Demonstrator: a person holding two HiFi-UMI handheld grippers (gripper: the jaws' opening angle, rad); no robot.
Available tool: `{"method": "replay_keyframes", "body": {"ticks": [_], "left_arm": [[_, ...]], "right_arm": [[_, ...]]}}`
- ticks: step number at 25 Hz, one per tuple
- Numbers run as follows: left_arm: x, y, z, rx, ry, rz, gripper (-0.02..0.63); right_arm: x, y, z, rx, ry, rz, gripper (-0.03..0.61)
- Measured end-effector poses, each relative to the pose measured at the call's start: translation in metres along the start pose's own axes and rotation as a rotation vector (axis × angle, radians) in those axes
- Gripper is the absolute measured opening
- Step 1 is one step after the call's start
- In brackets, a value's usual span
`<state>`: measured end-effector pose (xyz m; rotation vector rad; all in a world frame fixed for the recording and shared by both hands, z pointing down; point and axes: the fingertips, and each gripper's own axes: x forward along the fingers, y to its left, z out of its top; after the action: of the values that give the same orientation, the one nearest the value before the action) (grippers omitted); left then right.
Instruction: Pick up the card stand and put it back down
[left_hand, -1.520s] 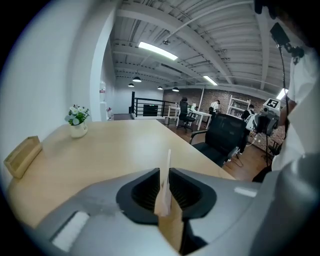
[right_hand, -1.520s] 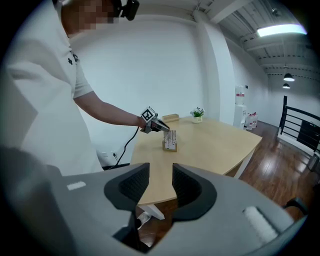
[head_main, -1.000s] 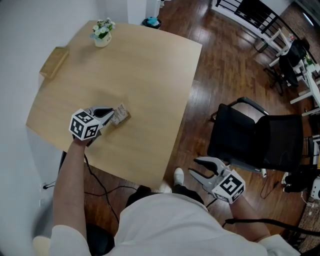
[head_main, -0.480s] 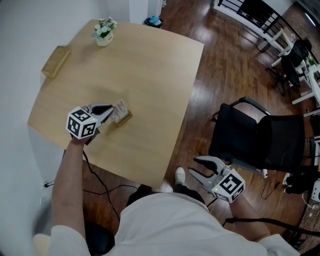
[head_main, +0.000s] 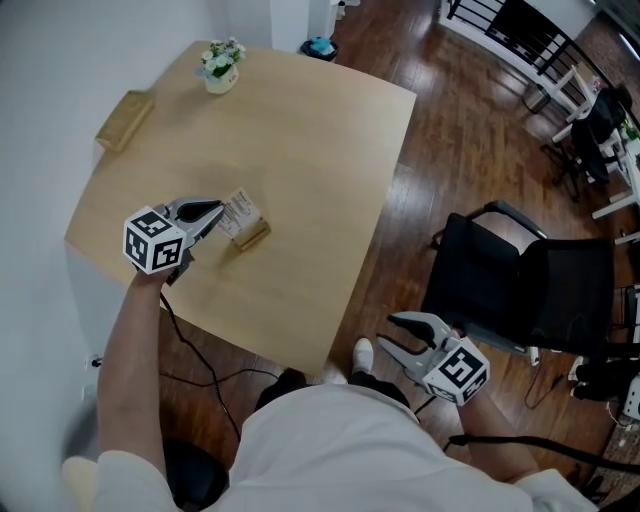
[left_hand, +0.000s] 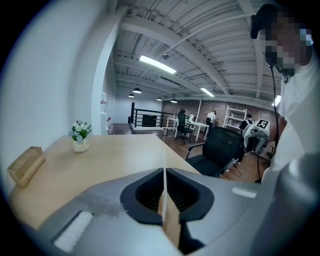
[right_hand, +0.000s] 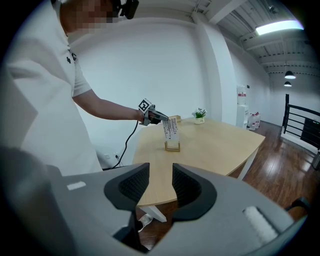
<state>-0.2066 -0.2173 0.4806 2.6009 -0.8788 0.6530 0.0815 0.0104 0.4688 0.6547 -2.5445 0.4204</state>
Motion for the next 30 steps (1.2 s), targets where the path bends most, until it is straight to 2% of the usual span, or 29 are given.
{"method": "replay_keyframes", "body": {"ticks": [7, 17, 30], "left_arm": [[-0.029, -0.019, 0.026, 0.022, -0.051, 0.032, 0.017], [-0.088, -0.076, 0.051, 0.040, -0.122, 0.103, 0.017], [-0.129, -0.192, 0.031, -0.016, -0.183, 0.197, 0.017]], "right_arm": [[-0.009, -0.002, -0.001, -0.023, -0.007, 0.027, 0.150], [-0.028, -0.006, -0.005, -0.078, -0.026, 0.095, 0.150], [-0.052, -0.014, -0.020, -0.136, -0.052, 0.192, 0.149]]}}
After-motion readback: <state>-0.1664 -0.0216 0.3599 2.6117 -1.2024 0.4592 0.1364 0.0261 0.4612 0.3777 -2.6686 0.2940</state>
